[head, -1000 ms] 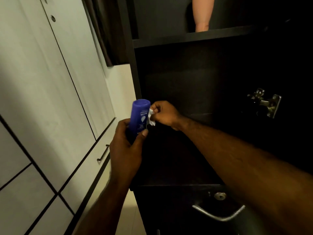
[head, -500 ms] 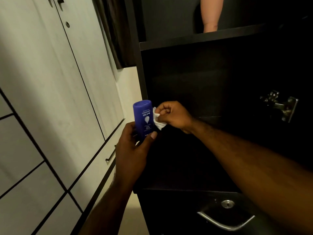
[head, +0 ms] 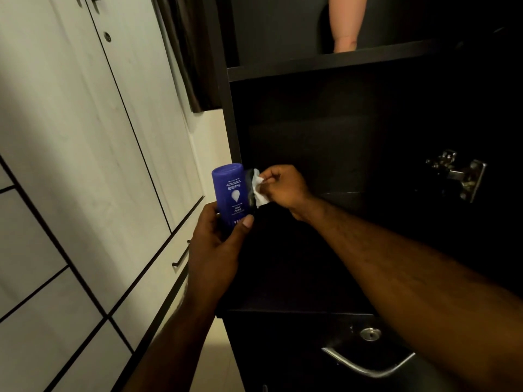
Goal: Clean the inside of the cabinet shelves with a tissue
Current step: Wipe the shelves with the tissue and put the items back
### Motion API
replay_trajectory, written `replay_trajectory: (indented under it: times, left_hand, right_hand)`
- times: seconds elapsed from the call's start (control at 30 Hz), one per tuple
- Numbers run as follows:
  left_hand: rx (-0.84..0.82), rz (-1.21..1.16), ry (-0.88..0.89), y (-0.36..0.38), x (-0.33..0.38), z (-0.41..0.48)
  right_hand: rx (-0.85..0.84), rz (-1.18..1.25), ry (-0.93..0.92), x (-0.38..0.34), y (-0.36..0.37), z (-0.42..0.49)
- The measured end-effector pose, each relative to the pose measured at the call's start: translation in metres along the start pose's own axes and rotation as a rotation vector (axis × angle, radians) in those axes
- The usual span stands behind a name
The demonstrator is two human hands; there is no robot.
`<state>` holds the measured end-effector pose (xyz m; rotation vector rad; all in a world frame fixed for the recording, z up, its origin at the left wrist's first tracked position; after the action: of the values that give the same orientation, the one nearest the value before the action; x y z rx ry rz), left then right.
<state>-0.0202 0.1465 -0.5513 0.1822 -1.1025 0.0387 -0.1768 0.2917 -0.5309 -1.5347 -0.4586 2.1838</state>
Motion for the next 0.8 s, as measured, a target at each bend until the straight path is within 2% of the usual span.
replay_trajectory:
  times: [0.07, 0.17, 0.2, 0.33, 0.4, 0.5, 0.63, 0.7, 0.8]
  left_hand:
    - [-0.003, -0.004, -0.002, 0.001, 0.000, 0.000]
    - [0.003, 0.016, 0.009, 0.001, 0.000, 0.001]
    - [0.002, 0.017, 0.011, 0.002, 0.000, 0.001]
    - [-0.045, 0.067, 0.014, 0.004, 0.001, 0.000]
    - [-0.060, 0.112, 0.012, 0.004, 0.002, 0.000]
    - [-0.061, 0.169, 0.028, 0.005, 0.003, 0.000]
    - [-0.011, 0.168, 0.040, 0.002, 0.004, 0.000]
    - [0.029, 0.145, 0.047, -0.001, 0.004, -0.001]
    - [0.099, 0.136, 0.073, -0.004, 0.007, -0.002]
  right_hand:
    - [-0.078, 0.023, -0.054, -0.010, 0.002, -0.007]
    - [-0.303, 0.131, -0.142, -0.026, 0.002, -0.020]
    - [-0.317, 0.143, -0.151, -0.028, 0.000, -0.020]
    - [-0.066, -0.040, -0.084, -0.020, -0.002, 0.007]
    - [0.001, -0.142, -0.092, -0.018, 0.000, 0.014]
    - [-0.035, -0.179, -0.197, -0.018, 0.000, 0.011]
    - [-0.082, -0.050, -0.346, -0.030, -0.005, -0.006]
    - [-0.070, 0.004, -0.363, -0.033, -0.006, -0.010]
    - [0.014, -0.030, -0.291, -0.027, -0.004, -0.004]
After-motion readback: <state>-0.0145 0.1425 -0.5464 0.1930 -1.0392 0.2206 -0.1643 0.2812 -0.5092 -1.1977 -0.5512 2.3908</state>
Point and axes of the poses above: each hand's wrist, its own z-axis towards the middle knuckle, its own y-axis out of the palm, x = y × z, the point moved 5 cm from there along z, towards the middle knuckle, and after that the axes turned 14 degrees about -z, right-handed, at the moved point
